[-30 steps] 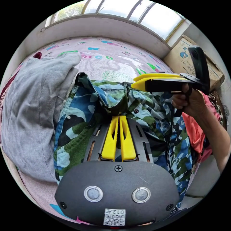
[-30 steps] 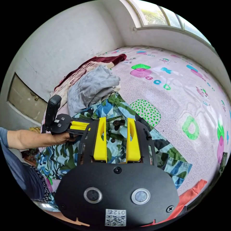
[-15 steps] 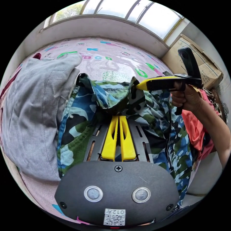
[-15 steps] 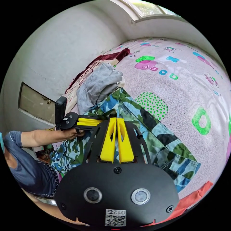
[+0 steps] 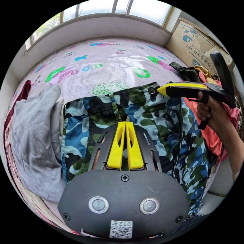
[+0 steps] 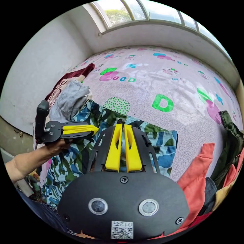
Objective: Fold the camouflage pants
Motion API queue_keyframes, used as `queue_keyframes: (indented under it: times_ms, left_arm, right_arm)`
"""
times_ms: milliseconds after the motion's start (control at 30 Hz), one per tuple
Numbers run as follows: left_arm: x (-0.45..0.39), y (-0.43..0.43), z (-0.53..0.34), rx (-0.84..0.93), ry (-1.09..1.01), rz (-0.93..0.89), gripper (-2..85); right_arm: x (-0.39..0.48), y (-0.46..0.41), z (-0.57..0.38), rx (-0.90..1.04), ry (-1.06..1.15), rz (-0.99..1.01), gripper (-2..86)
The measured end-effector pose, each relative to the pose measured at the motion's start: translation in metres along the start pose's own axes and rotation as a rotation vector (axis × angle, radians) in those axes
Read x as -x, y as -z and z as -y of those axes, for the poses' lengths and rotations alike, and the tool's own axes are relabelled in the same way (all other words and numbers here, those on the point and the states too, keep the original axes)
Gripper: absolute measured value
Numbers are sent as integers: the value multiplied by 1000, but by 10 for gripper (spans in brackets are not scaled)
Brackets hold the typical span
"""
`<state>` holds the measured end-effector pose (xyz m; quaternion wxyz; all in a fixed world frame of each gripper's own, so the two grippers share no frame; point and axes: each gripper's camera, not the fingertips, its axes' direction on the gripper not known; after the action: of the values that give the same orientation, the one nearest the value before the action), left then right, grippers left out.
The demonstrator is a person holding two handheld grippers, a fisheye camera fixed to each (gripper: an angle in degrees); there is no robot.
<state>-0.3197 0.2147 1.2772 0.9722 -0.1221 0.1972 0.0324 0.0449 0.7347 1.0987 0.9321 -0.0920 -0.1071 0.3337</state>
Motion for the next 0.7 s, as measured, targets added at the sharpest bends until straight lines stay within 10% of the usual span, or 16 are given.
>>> queue_keyframes:
  times_ms: [400,700]
  left_arm:
    - [-60,-10,24,-65,-47,-82,5]
    - [-64,-26,22,-29,7,-123,5]
  right_arm:
    - [15,8,-17,115,-170,-180,59]
    - [71,111,-60,-312,-246,-174,14]
